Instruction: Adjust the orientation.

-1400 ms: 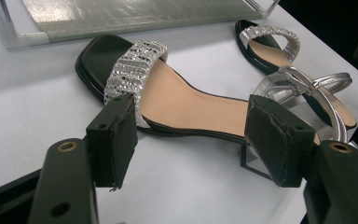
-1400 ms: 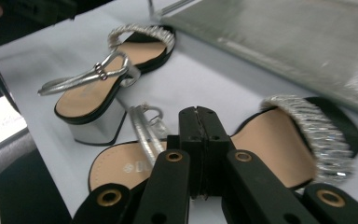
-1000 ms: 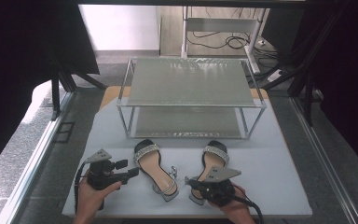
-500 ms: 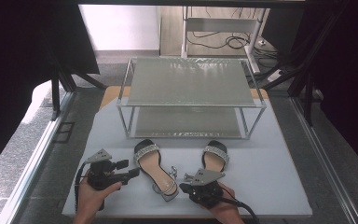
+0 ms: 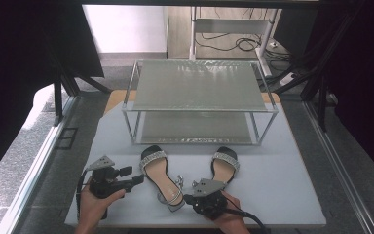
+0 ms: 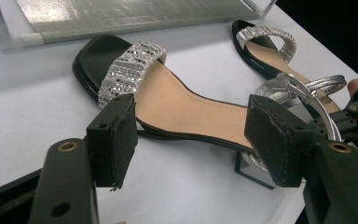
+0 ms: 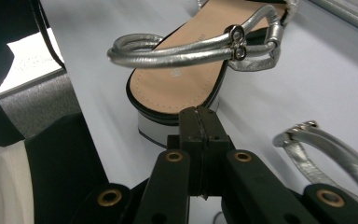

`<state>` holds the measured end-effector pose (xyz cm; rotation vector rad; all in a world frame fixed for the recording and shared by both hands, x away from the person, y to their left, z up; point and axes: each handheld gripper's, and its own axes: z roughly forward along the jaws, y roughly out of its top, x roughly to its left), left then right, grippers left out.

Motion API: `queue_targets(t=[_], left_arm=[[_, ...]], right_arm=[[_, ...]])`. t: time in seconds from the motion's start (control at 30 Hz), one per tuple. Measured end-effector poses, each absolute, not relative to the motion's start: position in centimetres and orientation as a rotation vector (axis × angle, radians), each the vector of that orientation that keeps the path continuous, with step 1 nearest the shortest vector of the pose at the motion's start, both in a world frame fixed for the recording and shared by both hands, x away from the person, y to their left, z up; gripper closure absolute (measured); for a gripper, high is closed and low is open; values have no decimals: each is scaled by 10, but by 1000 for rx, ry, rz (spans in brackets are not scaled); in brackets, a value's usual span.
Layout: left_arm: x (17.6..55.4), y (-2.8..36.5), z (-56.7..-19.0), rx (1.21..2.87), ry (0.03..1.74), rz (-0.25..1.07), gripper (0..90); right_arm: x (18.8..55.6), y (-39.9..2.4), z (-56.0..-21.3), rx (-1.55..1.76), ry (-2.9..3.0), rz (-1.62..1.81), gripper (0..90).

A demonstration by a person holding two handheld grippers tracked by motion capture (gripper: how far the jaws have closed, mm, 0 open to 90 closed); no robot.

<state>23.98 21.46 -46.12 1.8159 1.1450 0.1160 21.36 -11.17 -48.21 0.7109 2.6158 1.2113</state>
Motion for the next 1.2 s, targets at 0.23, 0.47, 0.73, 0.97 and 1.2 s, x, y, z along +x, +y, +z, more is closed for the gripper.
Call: queue_targets(t=[0.23,0.47,0.73,0.97,1.2], left_arm=[[240,224,-462,1787,1183,142,348],[238,230,-459,1768,1187,152,348],[238,238,-458,1749,1207,154,348],[236,247,-455,1728,1213,165,348],[235,248,-454,1728,1209,162,345]], right_arm=[[200,-91,-483,642,2644,1241,900],[193,-65,-487,574,2671,1301,900],[196,-43,-491,548,2706,1373,900],[201,-22,-494,524,2735,1425,900],[206,1,-494,512,2733,1429,900]])
